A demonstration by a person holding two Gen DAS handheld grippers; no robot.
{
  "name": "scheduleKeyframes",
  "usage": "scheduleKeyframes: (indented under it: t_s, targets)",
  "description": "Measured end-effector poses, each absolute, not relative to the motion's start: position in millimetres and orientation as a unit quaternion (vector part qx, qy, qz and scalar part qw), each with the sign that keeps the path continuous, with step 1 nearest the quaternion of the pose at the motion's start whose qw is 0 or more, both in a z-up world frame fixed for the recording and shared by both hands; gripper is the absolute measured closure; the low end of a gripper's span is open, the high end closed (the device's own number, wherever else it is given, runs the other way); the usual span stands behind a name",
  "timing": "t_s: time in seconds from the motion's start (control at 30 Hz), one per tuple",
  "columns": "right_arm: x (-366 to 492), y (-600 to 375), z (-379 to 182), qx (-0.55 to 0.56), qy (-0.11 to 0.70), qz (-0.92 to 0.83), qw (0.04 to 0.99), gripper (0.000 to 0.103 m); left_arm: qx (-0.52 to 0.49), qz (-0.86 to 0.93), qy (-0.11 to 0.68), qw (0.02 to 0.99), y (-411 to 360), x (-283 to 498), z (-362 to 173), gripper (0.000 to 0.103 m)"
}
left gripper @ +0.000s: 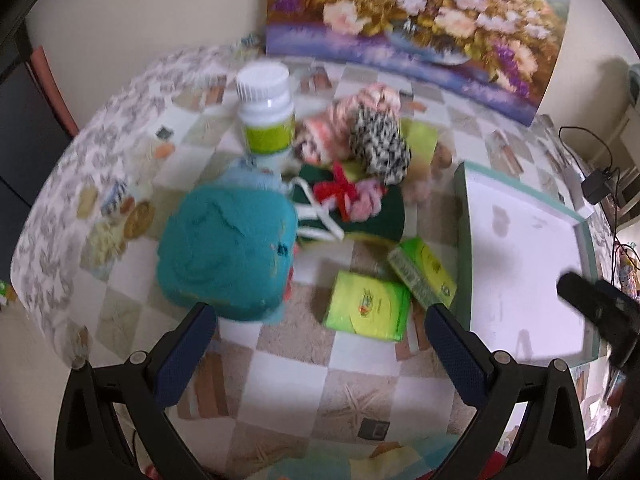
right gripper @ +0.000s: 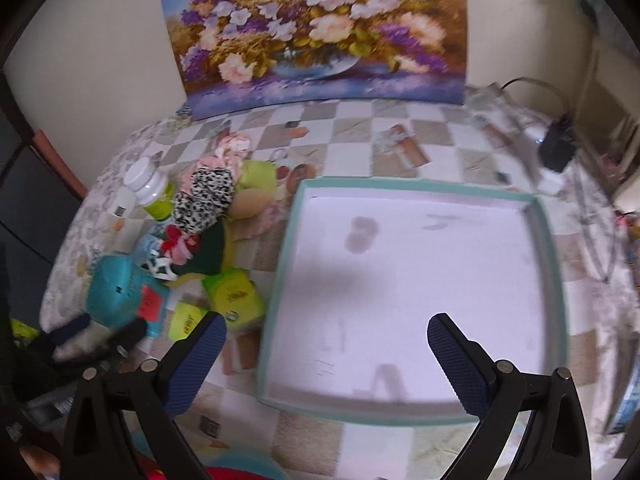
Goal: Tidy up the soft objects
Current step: 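Reach the right gripper to the small green barcode box and grasp it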
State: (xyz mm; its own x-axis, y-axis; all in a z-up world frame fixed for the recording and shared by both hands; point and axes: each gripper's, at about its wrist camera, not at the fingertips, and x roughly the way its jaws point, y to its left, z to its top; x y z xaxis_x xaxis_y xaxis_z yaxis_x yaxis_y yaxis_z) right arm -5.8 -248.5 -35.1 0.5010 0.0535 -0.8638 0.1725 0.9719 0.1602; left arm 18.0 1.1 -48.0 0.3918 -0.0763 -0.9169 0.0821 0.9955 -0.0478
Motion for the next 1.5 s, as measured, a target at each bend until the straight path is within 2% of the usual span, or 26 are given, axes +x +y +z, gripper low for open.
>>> scheduleKeyframes:
  t_s: [0.23, 0.33, 0.5, 0.8, 1.4, 1.5]
  targets:
    - [28.9, -234.1, -46.9, 0.134, 0.521, 0.025, 0.843, 0.009, 0.011, -0.043, 0.59, 0.806, -8.6, 22.2, -72.4, 0.0]
    - [42.2, -225.0, -62.3, 0.135, 0.547, 0.051, 0.824, 0.017, 0.0, -0.041, 0.609, 0.792, -8.9, 24.5, -81.8, 0.001]
    - [59.3, -207.2, -78.9, 0.115, 0.573, 0.085, 0.807, 0.02, 0.007, -0.037, 0.612, 0.79, -16.5, 25.5, -85.8, 0.002]
    - [78.5, -183.3, -90.7, 0.09, 0.59, 0.143, 0.79, 0.035, 0.003, -0.02, 0.622, 0.782, -22.3, 33.4, -94.7, 0.004]
    - [94.8, -158.9, -127.3, 0.063, 0.614, 0.15, 0.773, 0.037, -0.03, 0.008, 0.626, 0.779, 1.9, 45.8, -108.1, 0.005]
    - [95.0, -155.8, -134.4, 0.058, 0.618, 0.149, 0.769, 0.043, -0.035, 0.013, 0.626, 0.779, 4.9, 47.3, -109.6, 0.005]
